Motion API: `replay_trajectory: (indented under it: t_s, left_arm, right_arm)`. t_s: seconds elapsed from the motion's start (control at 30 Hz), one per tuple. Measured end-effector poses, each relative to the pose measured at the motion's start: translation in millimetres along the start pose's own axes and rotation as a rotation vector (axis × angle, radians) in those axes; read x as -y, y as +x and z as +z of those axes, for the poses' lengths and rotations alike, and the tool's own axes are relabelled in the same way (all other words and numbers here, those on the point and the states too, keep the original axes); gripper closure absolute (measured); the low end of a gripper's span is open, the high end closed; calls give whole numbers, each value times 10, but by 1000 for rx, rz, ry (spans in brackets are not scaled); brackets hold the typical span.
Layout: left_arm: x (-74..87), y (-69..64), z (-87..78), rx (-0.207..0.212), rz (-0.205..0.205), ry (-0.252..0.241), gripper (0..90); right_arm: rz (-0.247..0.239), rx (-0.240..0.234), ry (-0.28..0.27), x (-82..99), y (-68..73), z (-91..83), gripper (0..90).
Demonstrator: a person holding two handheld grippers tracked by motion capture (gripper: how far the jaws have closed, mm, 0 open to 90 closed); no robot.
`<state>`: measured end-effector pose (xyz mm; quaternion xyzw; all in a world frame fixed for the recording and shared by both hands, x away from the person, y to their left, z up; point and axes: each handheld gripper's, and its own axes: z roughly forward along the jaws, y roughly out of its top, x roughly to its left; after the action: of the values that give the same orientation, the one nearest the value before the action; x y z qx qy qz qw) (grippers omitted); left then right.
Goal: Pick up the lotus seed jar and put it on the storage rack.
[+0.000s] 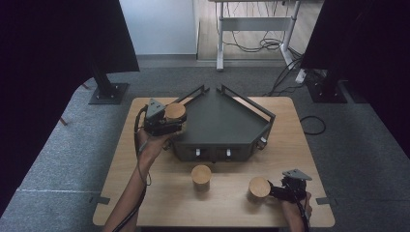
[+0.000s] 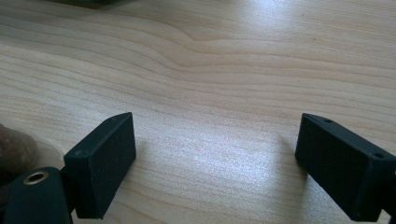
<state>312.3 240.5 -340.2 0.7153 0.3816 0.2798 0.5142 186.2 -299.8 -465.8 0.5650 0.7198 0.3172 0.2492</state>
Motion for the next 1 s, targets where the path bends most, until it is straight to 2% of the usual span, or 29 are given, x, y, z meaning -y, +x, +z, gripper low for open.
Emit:
replay_trajectory:
  t_s: [0.37,1.0]
  left_arm:
    - [26,56,116,1,-31,-14,238]
    - [149,42,240,-12,-29,-1,238]
  right_arm:
    - [-1,-3,1,-4,-7,2,116]
    - [-2,-4,1,-4,-8,2,116]
